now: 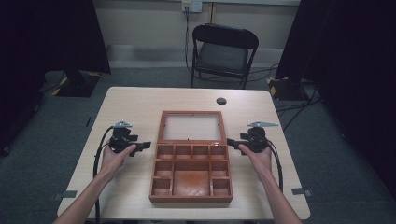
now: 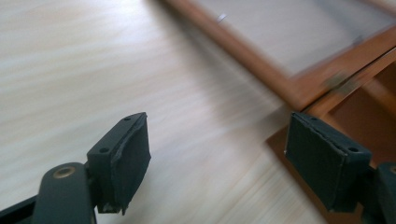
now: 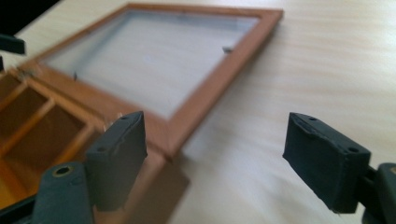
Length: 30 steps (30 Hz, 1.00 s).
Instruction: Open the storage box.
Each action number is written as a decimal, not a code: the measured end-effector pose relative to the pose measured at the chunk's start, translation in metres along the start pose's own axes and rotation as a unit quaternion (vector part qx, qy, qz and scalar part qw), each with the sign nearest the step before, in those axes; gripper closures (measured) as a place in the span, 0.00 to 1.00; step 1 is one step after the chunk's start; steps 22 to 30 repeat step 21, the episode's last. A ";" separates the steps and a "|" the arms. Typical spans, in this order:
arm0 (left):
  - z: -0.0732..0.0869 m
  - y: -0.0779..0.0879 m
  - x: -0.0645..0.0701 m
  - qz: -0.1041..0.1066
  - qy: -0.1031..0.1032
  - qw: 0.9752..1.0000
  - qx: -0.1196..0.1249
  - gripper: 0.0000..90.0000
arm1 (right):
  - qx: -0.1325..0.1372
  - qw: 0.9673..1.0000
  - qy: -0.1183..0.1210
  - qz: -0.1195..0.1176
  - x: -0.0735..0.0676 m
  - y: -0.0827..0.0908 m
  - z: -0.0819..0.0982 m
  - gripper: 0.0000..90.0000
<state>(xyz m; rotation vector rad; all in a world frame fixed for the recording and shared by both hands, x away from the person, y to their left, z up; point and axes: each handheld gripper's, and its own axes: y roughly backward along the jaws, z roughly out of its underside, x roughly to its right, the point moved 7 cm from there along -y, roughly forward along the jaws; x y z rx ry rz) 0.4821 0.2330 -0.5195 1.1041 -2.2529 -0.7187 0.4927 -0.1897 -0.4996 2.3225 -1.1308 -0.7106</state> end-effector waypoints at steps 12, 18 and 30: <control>0.039 0.013 -0.025 -0.091 -0.062 0.993 -0.034 0.20 | -0.048 0.994 0.013 0.097 0.032 0.043 0.066 0.18; 0.042 0.009 -0.025 -0.102 -0.055 0.993 0.008 0.16 | -0.048 0.987 0.042 0.146 0.042 0.036 0.076 0.14; 0.042 0.009 -0.025 -0.104 -0.054 0.993 0.005 0.14 | -0.031 0.988 0.047 0.145 0.043 0.035 0.077 0.13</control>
